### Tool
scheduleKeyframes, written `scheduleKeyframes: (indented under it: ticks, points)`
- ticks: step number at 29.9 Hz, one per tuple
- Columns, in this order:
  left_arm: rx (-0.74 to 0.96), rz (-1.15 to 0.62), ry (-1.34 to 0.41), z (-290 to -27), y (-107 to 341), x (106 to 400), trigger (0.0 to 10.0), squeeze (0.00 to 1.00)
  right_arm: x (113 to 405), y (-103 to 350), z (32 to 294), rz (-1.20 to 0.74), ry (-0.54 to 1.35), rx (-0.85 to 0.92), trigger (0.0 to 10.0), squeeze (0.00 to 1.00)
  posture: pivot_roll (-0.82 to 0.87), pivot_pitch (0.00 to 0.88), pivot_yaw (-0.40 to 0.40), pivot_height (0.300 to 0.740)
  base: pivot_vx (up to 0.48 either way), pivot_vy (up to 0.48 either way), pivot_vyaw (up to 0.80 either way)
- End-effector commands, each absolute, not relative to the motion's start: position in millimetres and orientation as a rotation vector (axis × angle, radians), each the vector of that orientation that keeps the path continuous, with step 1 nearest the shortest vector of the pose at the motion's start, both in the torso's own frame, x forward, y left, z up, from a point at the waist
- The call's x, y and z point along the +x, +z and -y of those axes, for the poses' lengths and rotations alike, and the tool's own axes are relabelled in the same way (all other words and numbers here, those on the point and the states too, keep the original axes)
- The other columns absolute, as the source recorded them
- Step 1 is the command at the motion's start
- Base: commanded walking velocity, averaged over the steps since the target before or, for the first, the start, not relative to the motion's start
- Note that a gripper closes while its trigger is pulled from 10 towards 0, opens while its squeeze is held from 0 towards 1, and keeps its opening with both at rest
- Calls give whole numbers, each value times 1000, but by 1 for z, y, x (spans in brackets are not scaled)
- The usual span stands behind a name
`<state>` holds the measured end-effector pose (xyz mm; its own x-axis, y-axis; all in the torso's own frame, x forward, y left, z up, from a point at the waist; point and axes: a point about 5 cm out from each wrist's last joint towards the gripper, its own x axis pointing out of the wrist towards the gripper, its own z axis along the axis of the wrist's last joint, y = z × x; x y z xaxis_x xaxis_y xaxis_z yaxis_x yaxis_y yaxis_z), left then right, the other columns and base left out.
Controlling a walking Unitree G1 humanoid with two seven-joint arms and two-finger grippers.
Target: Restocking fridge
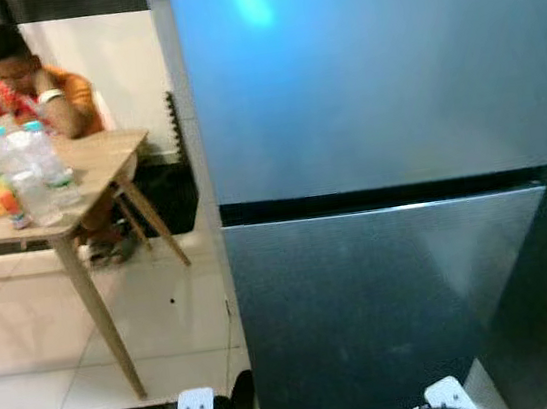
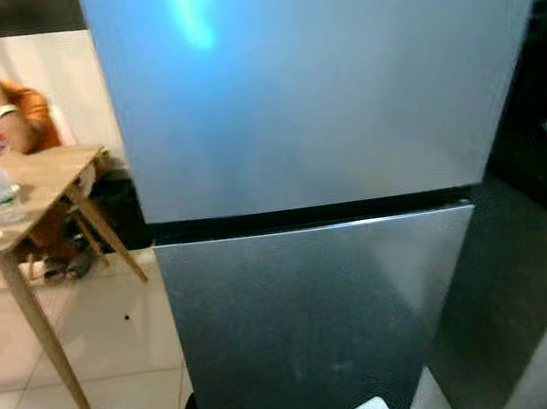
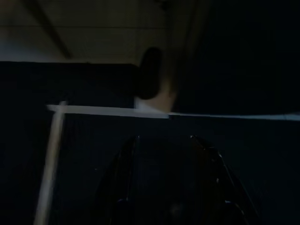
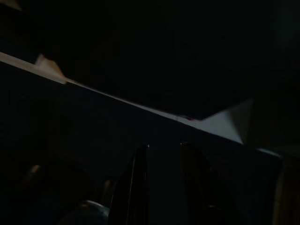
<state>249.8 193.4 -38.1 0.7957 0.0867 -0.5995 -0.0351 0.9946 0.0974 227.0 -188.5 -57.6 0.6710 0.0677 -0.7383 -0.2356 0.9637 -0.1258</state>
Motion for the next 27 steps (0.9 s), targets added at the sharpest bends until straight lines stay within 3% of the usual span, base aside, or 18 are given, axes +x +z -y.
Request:
scheduleKeyframes:
  ticks: [1,12,21,27]
  points:
    - [163,-674,34,-194,-42,245,10000,0,221,-61,189,-837,149,-180,10000,0,-40,71,-17,740,0,0,800]
    - [111,-704,47,-191,-47,239,10000,0,207,-70,184,-873,195,-153,10000,0,-37,112,-9,740,0,0,800]
    - [113,-686,-71,-181,-49,234,10000,0,204,-70,187,-859,217,-148,10000,0,-54,60,17,740,0,0,800]
    - [130,-661,-59,-179,-46,239,10000,0,208,-67,188,-836,213,-139,10000,0,-39,43,24,740,0,0,800]
